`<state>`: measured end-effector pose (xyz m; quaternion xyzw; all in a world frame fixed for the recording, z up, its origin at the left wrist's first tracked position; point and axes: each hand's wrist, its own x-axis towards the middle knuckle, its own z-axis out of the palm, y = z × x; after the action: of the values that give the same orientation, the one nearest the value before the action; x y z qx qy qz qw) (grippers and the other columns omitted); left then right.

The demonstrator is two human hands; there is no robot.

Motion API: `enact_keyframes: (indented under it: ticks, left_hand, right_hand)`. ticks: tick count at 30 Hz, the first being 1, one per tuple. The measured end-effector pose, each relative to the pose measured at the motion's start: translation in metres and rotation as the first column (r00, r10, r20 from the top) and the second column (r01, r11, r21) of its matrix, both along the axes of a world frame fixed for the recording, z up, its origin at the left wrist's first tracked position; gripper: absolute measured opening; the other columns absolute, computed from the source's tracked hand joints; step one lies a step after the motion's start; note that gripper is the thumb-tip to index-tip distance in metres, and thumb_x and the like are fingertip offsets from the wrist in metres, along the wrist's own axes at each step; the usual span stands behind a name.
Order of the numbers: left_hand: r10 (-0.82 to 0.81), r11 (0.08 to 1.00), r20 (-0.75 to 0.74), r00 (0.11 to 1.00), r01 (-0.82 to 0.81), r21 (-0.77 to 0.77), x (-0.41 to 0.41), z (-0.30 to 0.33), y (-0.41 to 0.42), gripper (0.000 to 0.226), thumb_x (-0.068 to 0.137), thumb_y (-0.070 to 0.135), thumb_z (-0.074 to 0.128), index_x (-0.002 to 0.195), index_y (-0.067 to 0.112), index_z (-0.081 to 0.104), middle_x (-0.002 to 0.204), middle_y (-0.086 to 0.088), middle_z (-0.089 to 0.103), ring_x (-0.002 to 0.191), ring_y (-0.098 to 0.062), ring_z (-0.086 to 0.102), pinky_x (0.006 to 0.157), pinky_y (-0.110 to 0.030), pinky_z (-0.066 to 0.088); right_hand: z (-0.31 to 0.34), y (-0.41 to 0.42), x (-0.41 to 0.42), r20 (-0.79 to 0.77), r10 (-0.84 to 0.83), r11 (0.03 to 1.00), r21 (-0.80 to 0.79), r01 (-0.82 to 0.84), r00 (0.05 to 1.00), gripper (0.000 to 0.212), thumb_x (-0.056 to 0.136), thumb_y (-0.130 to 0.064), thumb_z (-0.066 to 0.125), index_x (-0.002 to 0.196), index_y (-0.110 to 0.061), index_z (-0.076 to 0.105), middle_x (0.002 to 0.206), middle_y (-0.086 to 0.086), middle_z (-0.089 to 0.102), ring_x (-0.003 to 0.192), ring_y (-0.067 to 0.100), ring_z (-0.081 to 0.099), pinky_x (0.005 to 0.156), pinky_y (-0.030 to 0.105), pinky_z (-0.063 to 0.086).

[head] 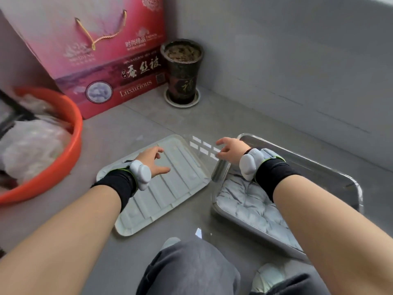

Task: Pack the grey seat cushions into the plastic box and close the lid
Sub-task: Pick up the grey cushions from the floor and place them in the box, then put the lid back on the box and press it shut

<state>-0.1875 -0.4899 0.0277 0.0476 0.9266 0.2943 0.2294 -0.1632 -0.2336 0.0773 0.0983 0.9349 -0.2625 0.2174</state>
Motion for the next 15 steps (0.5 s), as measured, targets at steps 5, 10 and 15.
enact_keyframes:
  ticks: [5,10,15]
  left_hand:
    - [0.124,0.991,0.008,0.992,-0.123,-0.049,0.015,-0.021,-0.072,0.066,0.078,0.028,0.073,0.134,0.013,0.044,0.129,-0.007,0.053,0.120,-0.023,0.050,0.095,-0.027,0.037]
    - [0.213,0.974,0.059,0.975,-0.207,-0.093,0.030,-0.051,-0.126,0.065,0.076,0.028,0.074,0.132,0.013,0.045,0.128,-0.010,0.052,0.119,-0.024,0.050,0.100,-0.031,0.039]
    - [0.294,0.952,0.092,0.951,-0.283,-0.113,0.039,-0.085,-0.165,0.065,0.076,0.027,0.073,0.133,0.012,0.046,0.131,-0.011,0.050,0.121,-0.024,0.050,0.100,-0.029,0.038]
  right_hand:
    - [-0.020,-0.070,-0.018,0.052,0.110,0.994,-0.001,-0.110,0.993,0.043,0.087,-0.028,0.061,0.129,-0.023,0.052,0.118,0.003,0.066,0.100,0.021,0.059,0.081,0.022,0.038]
    - [-0.043,-0.130,-0.028,0.122,0.192,0.980,0.028,-0.197,0.974,0.044,0.089,-0.027,0.059,0.132,-0.022,0.050,0.123,0.002,0.064,0.110,0.021,0.059,0.081,0.023,0.039]
    - [-0.071,-0.179,-0.036,0.177,0.245,0.967,0.021,-0.252,0.953,0.044,0.091,-0.025,0.058,0.134,-0.019,0.049,0.128,0.004,0.061,0.117,0.024,0.057,0.081,0.023,0.037]
